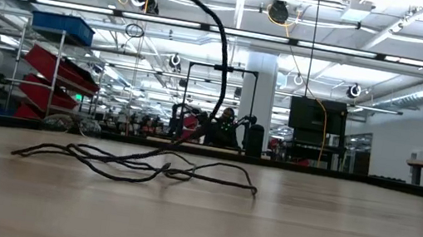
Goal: Coil cords
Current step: Coil the black wire onto the spool
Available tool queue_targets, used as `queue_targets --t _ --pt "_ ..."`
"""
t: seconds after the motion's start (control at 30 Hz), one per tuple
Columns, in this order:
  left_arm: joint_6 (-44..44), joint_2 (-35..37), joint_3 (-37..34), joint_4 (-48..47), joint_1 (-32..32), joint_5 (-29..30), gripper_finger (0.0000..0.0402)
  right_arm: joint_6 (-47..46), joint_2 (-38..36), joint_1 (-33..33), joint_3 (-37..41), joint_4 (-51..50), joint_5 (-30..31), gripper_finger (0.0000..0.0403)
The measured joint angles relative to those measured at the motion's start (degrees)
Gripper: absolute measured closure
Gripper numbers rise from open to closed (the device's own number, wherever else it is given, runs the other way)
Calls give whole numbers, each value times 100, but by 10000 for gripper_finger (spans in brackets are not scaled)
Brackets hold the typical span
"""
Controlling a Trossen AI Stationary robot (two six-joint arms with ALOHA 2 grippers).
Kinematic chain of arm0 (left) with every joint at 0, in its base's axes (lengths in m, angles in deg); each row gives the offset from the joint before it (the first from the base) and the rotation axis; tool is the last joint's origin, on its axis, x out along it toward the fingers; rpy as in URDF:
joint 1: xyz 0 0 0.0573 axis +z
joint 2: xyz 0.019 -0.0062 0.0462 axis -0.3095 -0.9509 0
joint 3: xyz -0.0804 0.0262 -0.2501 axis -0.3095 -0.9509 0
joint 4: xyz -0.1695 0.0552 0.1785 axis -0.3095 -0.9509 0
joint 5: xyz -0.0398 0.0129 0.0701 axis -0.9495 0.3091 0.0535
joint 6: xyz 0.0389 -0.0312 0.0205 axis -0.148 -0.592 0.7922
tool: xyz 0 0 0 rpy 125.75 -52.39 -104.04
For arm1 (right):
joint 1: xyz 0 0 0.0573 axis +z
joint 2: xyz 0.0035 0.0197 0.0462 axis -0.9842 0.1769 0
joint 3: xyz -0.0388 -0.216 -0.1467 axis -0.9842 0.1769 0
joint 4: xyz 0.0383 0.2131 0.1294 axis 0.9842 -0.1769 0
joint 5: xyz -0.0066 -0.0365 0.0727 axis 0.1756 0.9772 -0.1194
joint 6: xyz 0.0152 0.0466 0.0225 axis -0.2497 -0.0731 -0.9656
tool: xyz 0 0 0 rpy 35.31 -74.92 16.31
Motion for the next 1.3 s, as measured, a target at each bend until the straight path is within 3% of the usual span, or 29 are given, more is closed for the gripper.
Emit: queue_targets --t 0.3,0.47,0.73,1.0,1.3 --pt "-50 -337 -4 121 -300 -31 257 52 -259 78 1 -43 -209 403" --pt "33 -387 -6 127 -579 -14 257 73 -465 178 0 -66 -697 403" --pt "1842 -576 -6 1091 -811 -44 260 157 -762 380 0 -46 -1770 403" --pt "2142 -914 -8 1310 -647 -459 261 173 -905 623 2 -25 -1788 403" --pt "2403 -933 -8 1300 -654 -192 261 180 -927 670 2 -42 -1785 403"
